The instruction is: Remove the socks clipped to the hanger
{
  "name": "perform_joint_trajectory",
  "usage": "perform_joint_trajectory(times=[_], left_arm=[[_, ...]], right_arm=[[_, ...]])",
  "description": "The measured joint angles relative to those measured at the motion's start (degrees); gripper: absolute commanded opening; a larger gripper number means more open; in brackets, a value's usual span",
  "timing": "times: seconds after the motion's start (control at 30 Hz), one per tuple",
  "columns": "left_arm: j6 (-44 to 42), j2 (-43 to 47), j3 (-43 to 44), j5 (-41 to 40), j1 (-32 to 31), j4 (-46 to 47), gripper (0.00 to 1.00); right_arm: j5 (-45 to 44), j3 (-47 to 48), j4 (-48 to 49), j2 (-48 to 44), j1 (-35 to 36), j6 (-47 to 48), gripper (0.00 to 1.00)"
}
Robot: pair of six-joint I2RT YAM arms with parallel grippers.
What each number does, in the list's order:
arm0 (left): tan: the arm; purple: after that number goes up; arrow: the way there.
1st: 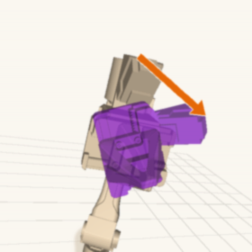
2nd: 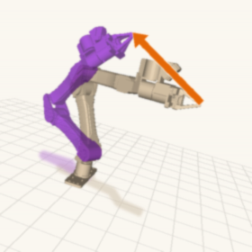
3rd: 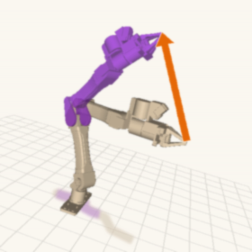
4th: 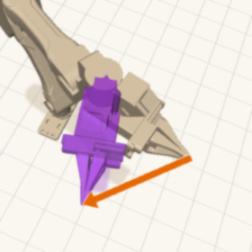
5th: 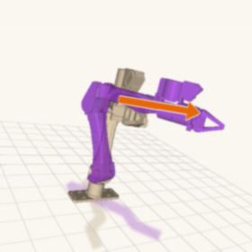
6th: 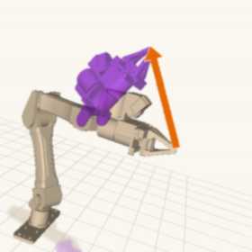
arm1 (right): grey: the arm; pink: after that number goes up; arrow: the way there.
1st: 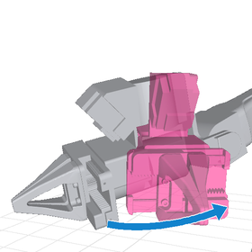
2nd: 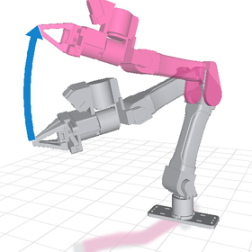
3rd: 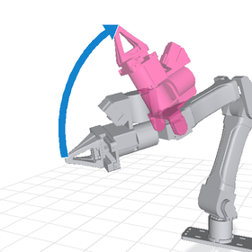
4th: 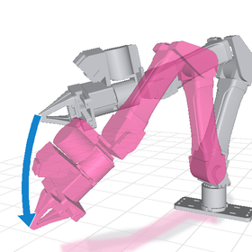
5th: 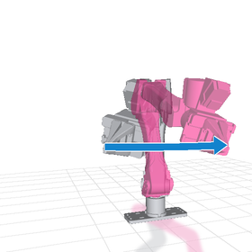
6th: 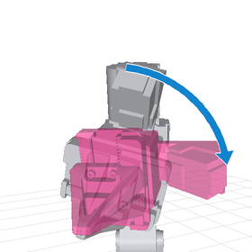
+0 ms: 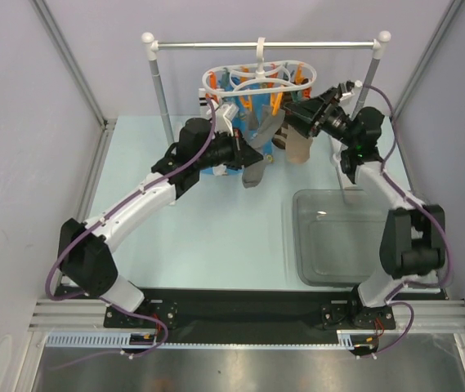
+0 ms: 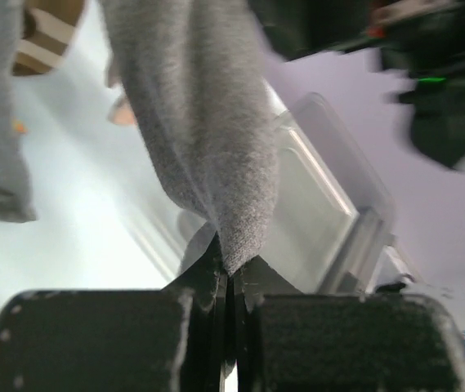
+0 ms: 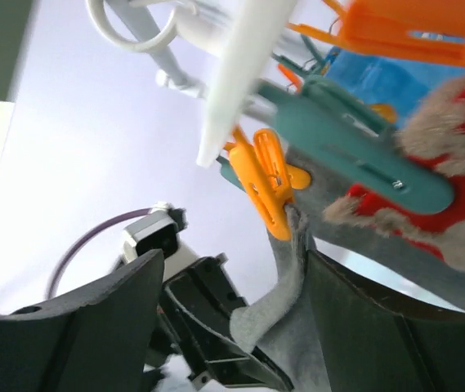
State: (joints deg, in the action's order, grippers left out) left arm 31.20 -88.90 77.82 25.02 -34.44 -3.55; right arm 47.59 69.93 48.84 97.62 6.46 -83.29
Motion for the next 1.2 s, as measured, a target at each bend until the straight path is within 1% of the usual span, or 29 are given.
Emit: perform_joint_trajectory(times=[0.07, 0.13, 0.2, 0.27, 0.33, 0.43, 0.53, 0.57, 0.67, 0.7, 0.87, 1.0, 1.1, 1.2], left_arm=[[-1.20, 1.49, -1.68, -3.06, -0.55, 0.09, 0.00], [-2.49, 3.06, -2.99, -6.36, -1.36, 0.96, 0.00], [-3.61, 4.33, -3.65, -9.33, -2.27, 1.68, 0.00], [-4.94, 5.55, -4.11, -12.07, -3.43, 2.34, 0.00], [-5.95, 6.47, -4.52, -14.14, -4.37, 3.26, 0.00], [-6.80, 7.06, -5.22, -15.91, -5.11, 4.39, 0.00], [-6.86, 7.06, -5.42, -16.04, -5.20, 4.68, 0.00], [-6.84, 7.06, -5.42, -15.91, -5.20, 4.72, 0.00], [-6.62, 7.06, -5.42, -15.02, -5.20, 4.72, 0.00], [-6.45, 7.06, -5.42, -14.51, -5.20, 4.72, 0.00], [-5.53, 7.06, -5.42, -13.31, -5.90, 5.14, 0.00], [-4.79, 7.06, -5.42, -12.81, -7.19, 5.73, 0.00], [-4.42, 7.04, -5.46, -12.85, -7.63, 5.92, 0.00], [-4.24, 7.04, -5.81, -12.87, -7.76, 6.03, 0.00]], right_arm=[[-2.32, 0.61, -13.55, -5.81, 0.09, 8.79, 0.73], [-6.51, 3.28, -27.78, -10.05, 0.74, 17.57, 0.71], [-12.04, 7.82, -40.35, -11.93, 1.73, 24.65, 0.70], [-19.93, 14.36, -51.95, -12.26, 4.26, 31.67, 0.69], [-27.15, 21.07, -61.42, -11.80, 7.80, 36.92, 0.69], [-35.45, 28.24, -69.99, -11.43, 13.07, 42.75, 0.69], [-36.96, 29.77, -72.83, -11.56, 15.19, 45.77, 0.72], [-36.52, 28.85, -72.94, -11.76, 15.21, 46.40, 0.76], [-34.86, 21.79, -72.15, -13.92, 15.50, 48.43, 0.78], [-33.94, 18.01, -72.11, -15.08, 15.74, 48.78, 0.78], [-30.95, 7.54, -69.44, -20.39, 16.70, 46.80, 0.74], [-30.14, 4.70, -64.81, -23.63, 18.18, 44.26, 0.73], [-30.08, 3.96, -61.29, -24.81, 19.04, 42.80, 0.70], [-30.10, 1.92, -58.01, -26.01, 19.37, 40.59, 0.70]])
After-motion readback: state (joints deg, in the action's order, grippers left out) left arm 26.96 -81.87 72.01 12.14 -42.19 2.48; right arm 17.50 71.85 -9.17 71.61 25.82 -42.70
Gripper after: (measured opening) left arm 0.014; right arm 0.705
